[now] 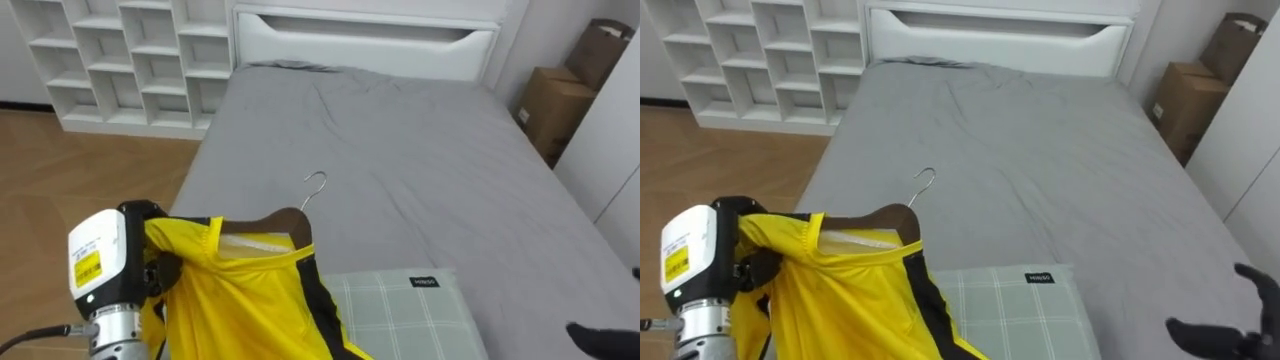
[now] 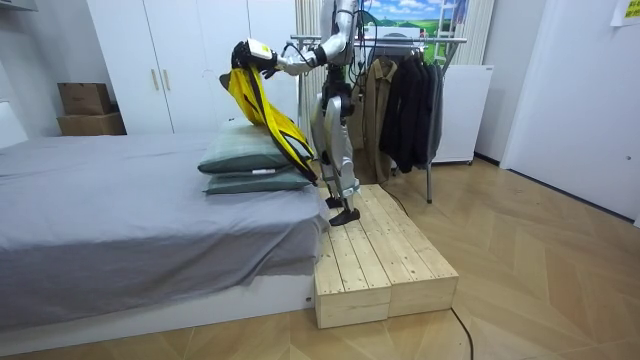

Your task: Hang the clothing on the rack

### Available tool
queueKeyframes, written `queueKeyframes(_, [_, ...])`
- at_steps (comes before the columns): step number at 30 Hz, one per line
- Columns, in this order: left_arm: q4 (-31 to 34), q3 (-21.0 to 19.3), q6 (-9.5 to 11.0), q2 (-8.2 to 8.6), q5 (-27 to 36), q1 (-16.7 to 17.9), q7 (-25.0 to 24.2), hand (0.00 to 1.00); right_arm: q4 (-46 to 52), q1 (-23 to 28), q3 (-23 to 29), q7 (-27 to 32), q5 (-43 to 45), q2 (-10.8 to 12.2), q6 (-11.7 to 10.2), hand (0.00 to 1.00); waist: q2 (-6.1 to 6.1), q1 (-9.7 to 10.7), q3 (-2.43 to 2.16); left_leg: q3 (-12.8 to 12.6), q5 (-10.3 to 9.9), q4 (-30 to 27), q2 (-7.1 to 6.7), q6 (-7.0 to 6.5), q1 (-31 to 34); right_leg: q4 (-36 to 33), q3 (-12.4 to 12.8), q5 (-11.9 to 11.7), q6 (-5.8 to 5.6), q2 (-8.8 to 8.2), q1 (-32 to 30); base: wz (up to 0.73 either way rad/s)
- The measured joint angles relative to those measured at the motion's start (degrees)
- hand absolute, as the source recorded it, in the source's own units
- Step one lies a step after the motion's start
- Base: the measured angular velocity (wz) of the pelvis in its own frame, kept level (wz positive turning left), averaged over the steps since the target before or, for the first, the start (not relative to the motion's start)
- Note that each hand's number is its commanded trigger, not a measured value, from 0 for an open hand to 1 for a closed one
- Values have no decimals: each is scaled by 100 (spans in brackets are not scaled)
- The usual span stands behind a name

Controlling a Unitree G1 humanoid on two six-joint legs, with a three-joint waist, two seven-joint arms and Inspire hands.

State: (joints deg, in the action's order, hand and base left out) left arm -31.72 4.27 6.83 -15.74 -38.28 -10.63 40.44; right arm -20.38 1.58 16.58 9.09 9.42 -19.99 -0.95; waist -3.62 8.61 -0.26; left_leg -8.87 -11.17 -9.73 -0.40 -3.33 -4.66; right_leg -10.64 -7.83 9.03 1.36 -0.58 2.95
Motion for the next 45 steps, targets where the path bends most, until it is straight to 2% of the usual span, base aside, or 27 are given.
queueKeyframes(3, [149, 1, -61, 24, 1, 71, -35, 100, 546, 5, -60, -56, 294, 0, 13, 0, 6, -99, 2, -60, 0, 13, 5, 0, -35, -15, 70, -5, 4, 7, -7, -9])
queueKeyframes(6, [402, -2, -71, 66, -5, 229, -64, 100, 1029, 6, -195, -69, 410, 0, -21, 0, 11, -99, 5, -76, 0, 16, 9, 0, -59, -11, 98, -9, 7, 14, 2, -6])
queueKeyframes(9, [588, -2, -69, 105, 0, 245, -64, 100, 1348, 4, -204, -148, 545, 0, -31, 0, 29, -143, 15, -77, 0, 31, 9, 0, -62, -2, 123, -13, 4, 57, 2, 0])
queueKeyframes(17, [607, -70, -64, 105, 11, 384, -111, 100, 1933, -26, -293, -305, 715, -3, -51, 0, 27, -156, 26, -79, -4, 42, 16, 6, -58, 2, 130, -14, 5, 69, 0, 0])
queueKeyframes(31, [620, -135, -66, 166, 0, 472, -111, 100, 1928, -160, -481, -617, 913, -5, -49, 0, -8, -273, 37, -54, -11, 23, 18, 14, 5, 12, 123, -14, 5, 69, -10, 1])
queueKeyframes(37, [794, -120, -71, 187, -7, 474, -179, 100, 1880, -160, -859, -832, 865, -4, -39, 0, -7, -290, 37, -48, -14, 21, 19, 17, 3, 33, 108, -18, 10, 69, -10, 0])
queueKeyframes(41, [974, -109, -71, 353, -12, 473, -225, 100, 1562, -205, -1029, -1062, 348, -3, -19, 0, -7, -414, 37, -45, -13, 14, 20, 17, 1, 37, 58, -23, 11, 50, -10, 1])
queueKeyframes(45, [1030, -16, -71, 354, -12, 454, -224, 100, 1279, -387, -1298, -1182, 26, 5, -21, 0, -5, -424, 38, 35, -13, -14, 19, 18, 45, 46, -38, -23, 11, 6, -6, 11])
